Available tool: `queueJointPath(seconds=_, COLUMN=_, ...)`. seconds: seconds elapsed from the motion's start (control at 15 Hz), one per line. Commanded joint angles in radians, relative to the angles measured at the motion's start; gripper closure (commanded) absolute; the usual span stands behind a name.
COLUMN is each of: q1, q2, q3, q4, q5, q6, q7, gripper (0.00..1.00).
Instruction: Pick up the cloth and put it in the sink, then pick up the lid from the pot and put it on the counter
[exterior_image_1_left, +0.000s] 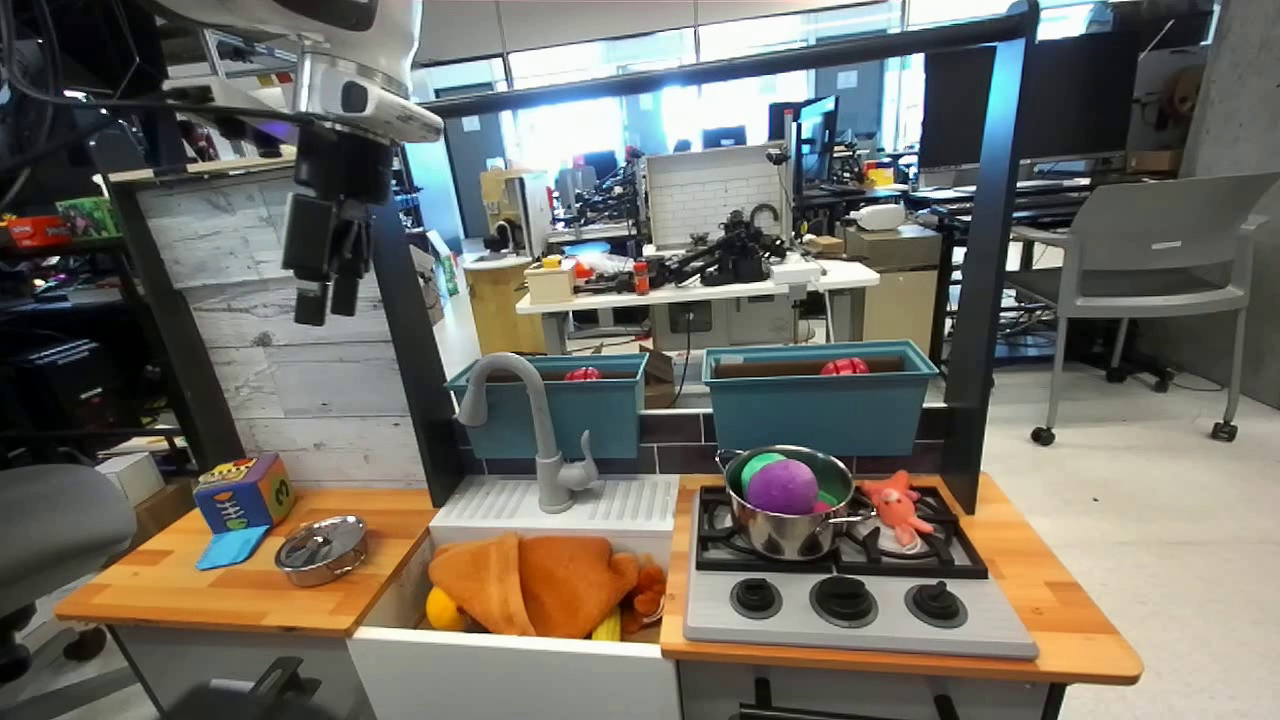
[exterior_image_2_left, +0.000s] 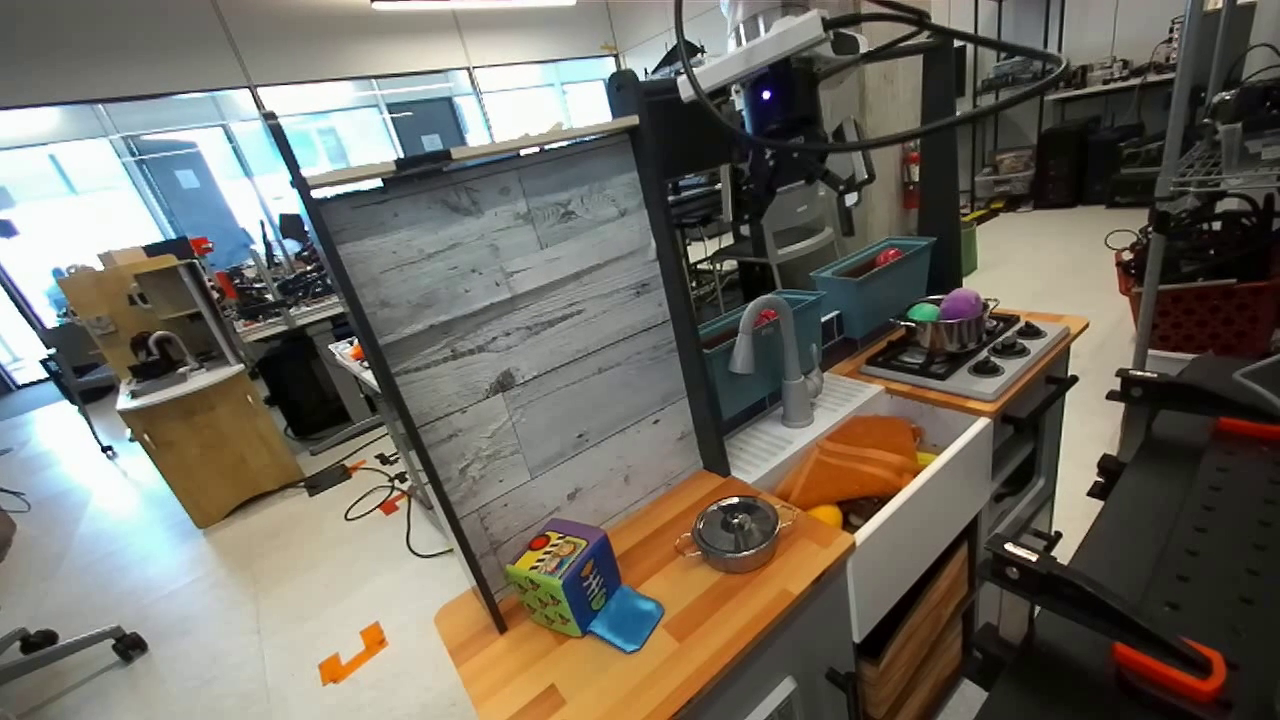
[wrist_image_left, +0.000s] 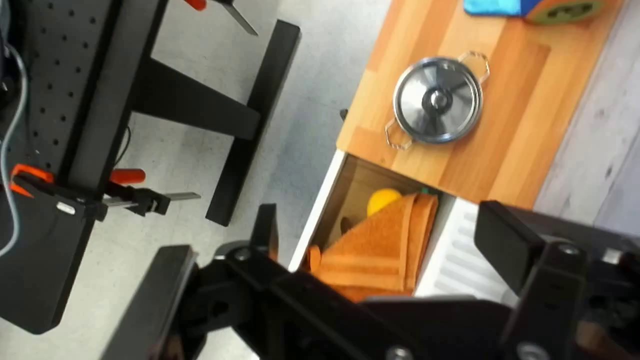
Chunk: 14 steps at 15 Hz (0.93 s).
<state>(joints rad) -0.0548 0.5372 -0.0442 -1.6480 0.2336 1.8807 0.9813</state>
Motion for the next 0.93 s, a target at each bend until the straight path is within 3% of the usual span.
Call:
queueJointPath(seconds=0.0, q1=0.021, q2=-0.058, q3=0.038, q4=-0.071, q5=0.056, q6=-0.104, q7=-0.110, gripper=0.00)
queueJointPath(seconds=0.2, q1=0.052, q2=-0.041, q3=0.055, q4=-0.068, q5=0.055, q6=-0.186, q7=-0.183, gripper=0.00)
queueJointPath(seconds=0.33, q1=0.084, q2=-0.015, q3=0.051, q4=-0.058, q5=0.039, q6=-0.173, q7=-0.183, gripper=0.00)
queueJointPath(seconds=0.6, q1=0.148, q2=0.030, q3=0.049, q4=-0.047, q5=-0.007, q6=0.003, q7=-0.216, gripper=0.00)
queueJointPath(seconds=0.87, q1=0.207, q2=0.128, q3=0.036, q4=0.024, q5=-0.125, q6=0.141, q7=-0.262, gripper=0.00)
